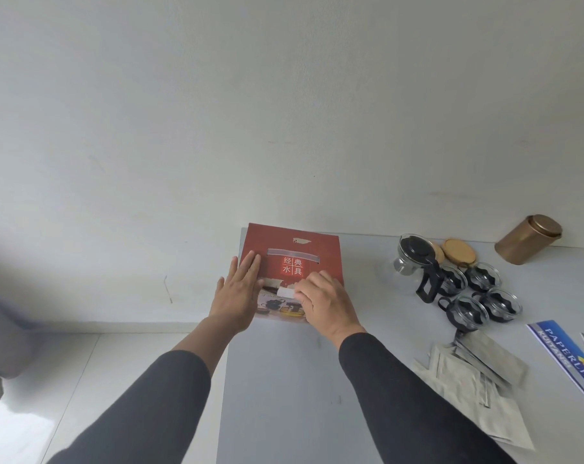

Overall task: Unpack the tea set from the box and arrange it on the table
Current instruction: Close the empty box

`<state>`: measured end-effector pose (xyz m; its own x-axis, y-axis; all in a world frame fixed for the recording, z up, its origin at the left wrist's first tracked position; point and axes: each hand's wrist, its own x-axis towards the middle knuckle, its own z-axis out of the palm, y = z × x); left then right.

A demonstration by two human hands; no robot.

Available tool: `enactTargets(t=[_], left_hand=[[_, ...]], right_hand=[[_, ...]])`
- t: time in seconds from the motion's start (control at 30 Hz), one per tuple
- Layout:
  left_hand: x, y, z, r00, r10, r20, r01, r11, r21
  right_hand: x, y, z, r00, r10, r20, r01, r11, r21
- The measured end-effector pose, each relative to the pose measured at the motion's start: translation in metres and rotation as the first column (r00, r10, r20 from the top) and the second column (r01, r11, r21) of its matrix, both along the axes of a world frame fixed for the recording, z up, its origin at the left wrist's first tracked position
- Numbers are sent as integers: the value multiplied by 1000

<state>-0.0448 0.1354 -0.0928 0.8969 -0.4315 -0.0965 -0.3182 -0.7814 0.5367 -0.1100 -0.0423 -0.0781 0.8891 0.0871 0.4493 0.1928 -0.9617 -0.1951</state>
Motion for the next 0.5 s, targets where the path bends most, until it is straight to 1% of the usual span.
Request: enactTargets(t=[0.13,0.33,0.5], left_hand=[[-1,-1,1,1000,1,7,-1,1000,12],[-2,-2,2,1000,5,1,-5,1000,4],[-2,-2,2,1000,8,-7,-8,1000,-4]], right_hand=[[-4,-1,-1,999,30,-13,-30,999,-35],[-3,-1,-3,998,25,-51,-26,999,-25],[-2,-1,-4,1000,10,27,-8,997,-71]])
